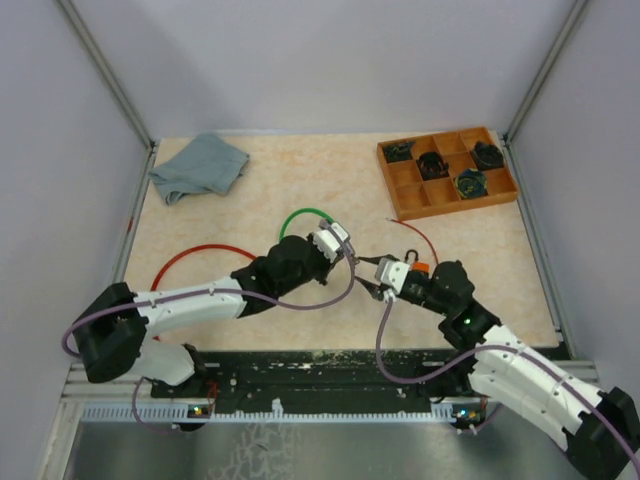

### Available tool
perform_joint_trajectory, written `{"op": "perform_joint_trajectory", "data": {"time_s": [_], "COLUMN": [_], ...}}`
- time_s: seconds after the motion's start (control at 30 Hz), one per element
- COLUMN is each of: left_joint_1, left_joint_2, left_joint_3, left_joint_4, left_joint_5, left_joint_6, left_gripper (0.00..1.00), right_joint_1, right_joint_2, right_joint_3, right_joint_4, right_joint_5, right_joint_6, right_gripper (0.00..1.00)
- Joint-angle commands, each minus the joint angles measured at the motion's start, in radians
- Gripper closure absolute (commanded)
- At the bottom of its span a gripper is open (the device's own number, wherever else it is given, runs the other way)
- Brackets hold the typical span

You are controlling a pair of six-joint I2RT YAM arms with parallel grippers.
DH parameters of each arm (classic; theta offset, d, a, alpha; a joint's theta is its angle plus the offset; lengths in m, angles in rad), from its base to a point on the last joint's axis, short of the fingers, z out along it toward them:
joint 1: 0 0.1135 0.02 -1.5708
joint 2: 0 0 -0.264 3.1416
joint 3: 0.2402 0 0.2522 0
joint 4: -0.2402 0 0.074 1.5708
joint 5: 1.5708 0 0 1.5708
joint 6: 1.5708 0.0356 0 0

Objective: Unlock with the key
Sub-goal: Unlock the lock.

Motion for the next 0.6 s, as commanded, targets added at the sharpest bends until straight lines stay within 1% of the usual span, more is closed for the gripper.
{"op": "perform_joint_trajectory", "data": {"time_s": [0.0, 0.1, 0.2, 0.3, 0.47, 0.57], "left_joint_1": [0.007, 0.011, 0.015, 0.018, 0.019, 0.020], "left_joint_2": [-0.049, -0.064, -0.080, -0.088, -0.093, -0.094], "left_joint_3": [0.040, 0.046, 0.044, 0.037, 0.036, 0.036], "left_joint_4": [-0.096, -0.126, -0.138, -0.140, -0.142, -0.142], "left_joint_5": [0.037, 0.048, 0.057, 0.063, 0.080, 0.092], "left_joint_6": [0.024, 0.030, 0.030, 0.028, 0.031, 0.030], "left_gripper": [1.00, 1.00, 1.00, 1.00, 1.00, 1.00], "right_joint_1": [0.101, 0.173, 0.233, 0.259, 0.291, 0.294], "right_joint_2": [0.008, 0.065, 0.103, 0.112, 0.121, 0.140], "right_joint_3": [0.033, 0.078, 0.103, 0.111, 0.094, 0.090], "right_joint_4": [0.016, -0.084, -0.134, -0.169, -0.146, -0.119], "right_joint_5": [0.105, 0.212, 0.306, 0.339, 0.434, 0.442], "right_joint_6": [-0.277, -0.398, -0.463, -0.500, -0.553, -0.562], "right_gripper": [0.58, 0.59, 0.60, 0.62, 0.65, 0.69]}}
